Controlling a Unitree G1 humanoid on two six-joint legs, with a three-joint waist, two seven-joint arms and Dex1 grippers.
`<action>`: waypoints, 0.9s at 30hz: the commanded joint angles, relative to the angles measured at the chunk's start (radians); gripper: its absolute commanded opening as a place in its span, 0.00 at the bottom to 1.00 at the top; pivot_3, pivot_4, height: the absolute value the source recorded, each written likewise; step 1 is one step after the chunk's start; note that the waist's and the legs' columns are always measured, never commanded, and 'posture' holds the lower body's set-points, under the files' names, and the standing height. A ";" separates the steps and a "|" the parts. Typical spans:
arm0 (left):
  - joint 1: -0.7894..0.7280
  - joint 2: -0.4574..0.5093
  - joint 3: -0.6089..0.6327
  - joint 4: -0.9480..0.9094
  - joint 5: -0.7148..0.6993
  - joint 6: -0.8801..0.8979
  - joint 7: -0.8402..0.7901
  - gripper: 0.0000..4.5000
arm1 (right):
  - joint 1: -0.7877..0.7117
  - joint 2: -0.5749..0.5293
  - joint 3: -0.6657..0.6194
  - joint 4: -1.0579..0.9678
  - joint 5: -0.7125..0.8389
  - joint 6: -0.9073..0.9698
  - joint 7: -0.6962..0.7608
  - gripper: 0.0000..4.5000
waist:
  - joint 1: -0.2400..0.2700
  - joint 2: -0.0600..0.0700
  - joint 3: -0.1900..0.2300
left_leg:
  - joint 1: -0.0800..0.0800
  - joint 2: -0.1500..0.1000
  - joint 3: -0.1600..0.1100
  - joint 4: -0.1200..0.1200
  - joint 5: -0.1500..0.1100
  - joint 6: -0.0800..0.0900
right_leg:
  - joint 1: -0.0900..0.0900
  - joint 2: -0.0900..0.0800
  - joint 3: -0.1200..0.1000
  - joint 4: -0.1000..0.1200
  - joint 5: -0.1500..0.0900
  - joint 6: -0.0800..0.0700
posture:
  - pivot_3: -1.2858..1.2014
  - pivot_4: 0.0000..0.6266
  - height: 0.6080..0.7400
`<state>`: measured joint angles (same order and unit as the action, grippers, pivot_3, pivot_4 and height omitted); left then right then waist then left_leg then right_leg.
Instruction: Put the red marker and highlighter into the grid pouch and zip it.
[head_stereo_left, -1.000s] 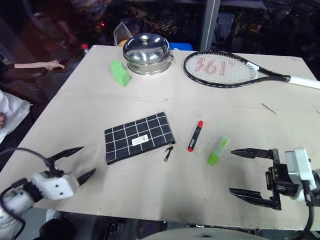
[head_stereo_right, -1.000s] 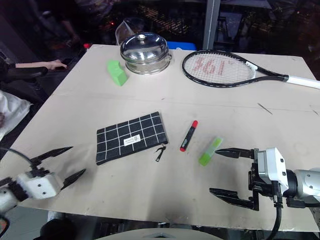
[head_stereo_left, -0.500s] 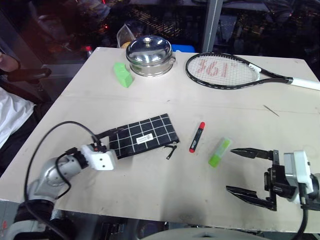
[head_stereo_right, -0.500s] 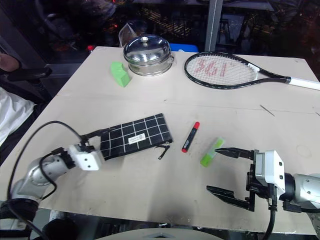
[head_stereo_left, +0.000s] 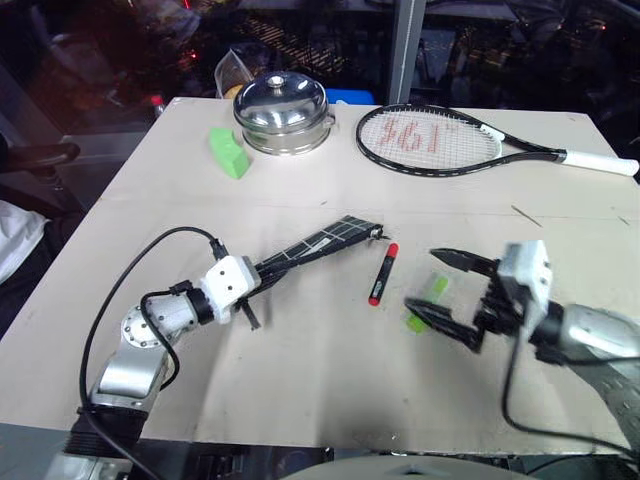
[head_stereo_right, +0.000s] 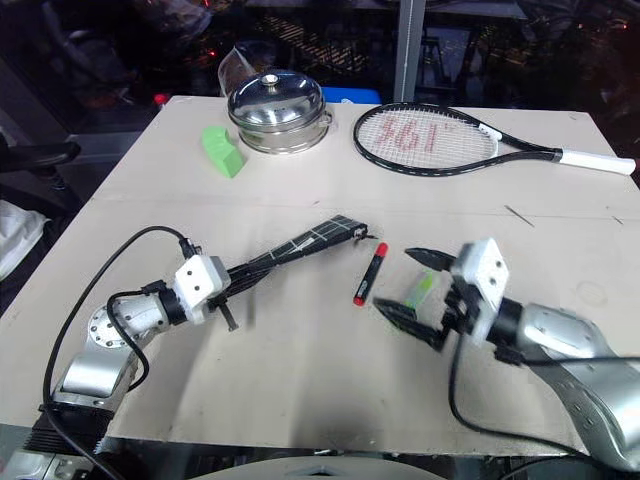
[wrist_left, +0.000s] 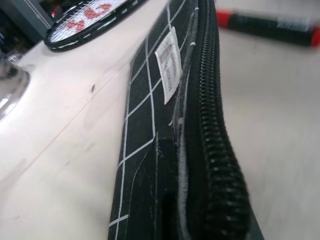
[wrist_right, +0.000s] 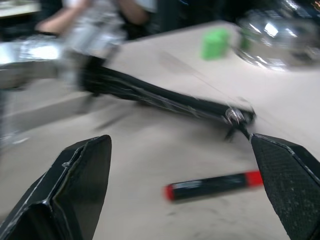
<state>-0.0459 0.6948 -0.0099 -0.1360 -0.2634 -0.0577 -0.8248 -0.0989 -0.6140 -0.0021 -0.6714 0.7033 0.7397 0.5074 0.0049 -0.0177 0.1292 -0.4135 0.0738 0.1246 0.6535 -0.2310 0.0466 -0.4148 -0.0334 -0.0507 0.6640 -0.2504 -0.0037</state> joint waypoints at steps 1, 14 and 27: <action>-0.002 -0.030 -0.010 -0.080 -0.025 0.072 0.020 0.01 | -0.105 0.095 -0.004 0.085 0.053 0.180 -0.169 1.00 | 0.003 0.000 0.000 | 0.000 0.000 0.000 0.000 0.000 0.000 | 0.000 0.000 0.000 0.000 0.000 0.000 | 0.52 0.24 1.00; 0.031 -0.089 -0.013 -0.054 0.005 0.033 0.007 0.00 | -0.347 0.321 -0.046 0.337 0.103 0.337 -0.281 0.72 | -0.004 0.000 0.000 | -0.001 0.000 0.001 0.000 0.000 0.000 | 0.000 0.000 0.000 0.000 0.001 0.000 | 0.52 0.24 1.00; 0.018 -0.114 -0.015 -0.053 0.020 0.032 0.019 0.00 | -0.336 0.301 -0.074 0.304 0.148 0.376 -0.219 0.01 | -0.017 0.000 0.000 | -0.001 0.000 0.000 -0.001 0.000 0.000 | 0.000 0.000 -0.001 0.000 0.001 0.000 | 0.52 0.24 1.00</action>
<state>-0.0145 0.5906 -0.0317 -0.1738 -0.2389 -0.0101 -0.8102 -0.4350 -0.3093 -0.0555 -0.3266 0.8234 1.1120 0.2681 -0.0120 -0.0173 0.1295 -0.4145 0.0737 0.1242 0.6528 -0.2311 0.0466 -0.4151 -0.0334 -0.0514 0.6641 -0.2497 -0.0037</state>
